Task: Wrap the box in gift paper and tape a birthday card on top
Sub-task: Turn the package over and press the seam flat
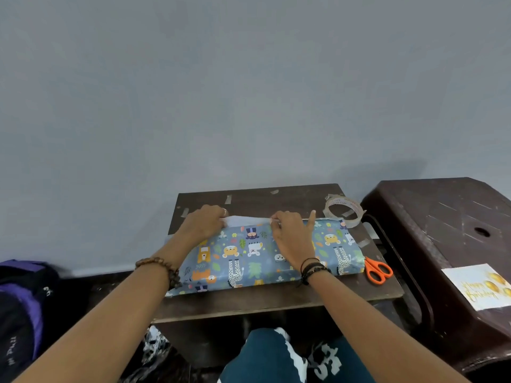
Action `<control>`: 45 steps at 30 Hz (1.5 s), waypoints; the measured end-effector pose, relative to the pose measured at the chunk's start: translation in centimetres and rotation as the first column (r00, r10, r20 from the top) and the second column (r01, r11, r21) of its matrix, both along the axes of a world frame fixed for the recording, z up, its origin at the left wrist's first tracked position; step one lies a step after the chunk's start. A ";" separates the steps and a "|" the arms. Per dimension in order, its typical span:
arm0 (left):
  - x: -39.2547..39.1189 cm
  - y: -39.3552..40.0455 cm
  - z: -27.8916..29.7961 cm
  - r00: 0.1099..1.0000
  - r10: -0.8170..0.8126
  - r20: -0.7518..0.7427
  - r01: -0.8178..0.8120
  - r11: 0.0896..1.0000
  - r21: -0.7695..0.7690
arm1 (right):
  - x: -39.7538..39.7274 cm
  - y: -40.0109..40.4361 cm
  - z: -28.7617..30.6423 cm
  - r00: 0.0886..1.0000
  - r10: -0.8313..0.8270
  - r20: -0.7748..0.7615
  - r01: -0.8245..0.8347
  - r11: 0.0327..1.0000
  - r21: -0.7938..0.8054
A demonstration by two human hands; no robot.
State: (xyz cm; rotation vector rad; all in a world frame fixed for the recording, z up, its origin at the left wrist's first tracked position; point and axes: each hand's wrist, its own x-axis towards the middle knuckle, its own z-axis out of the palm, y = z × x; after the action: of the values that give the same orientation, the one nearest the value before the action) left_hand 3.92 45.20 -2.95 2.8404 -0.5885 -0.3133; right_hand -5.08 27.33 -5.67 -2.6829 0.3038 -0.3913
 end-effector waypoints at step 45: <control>-0.5 -0.9 0.1 0.898 0.206 0.388 -0.285 0.946 0.156 | 0.7 -0.3 0.4 0.967 -0.016 0.254 0.113 0.921 -0.374</control>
State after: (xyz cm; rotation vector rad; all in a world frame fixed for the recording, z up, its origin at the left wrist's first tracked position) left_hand 3.45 44.30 -2.80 3.1577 -0.2578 0.2227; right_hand -4.37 27.01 -5.23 -2.9639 0.2630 -0.8810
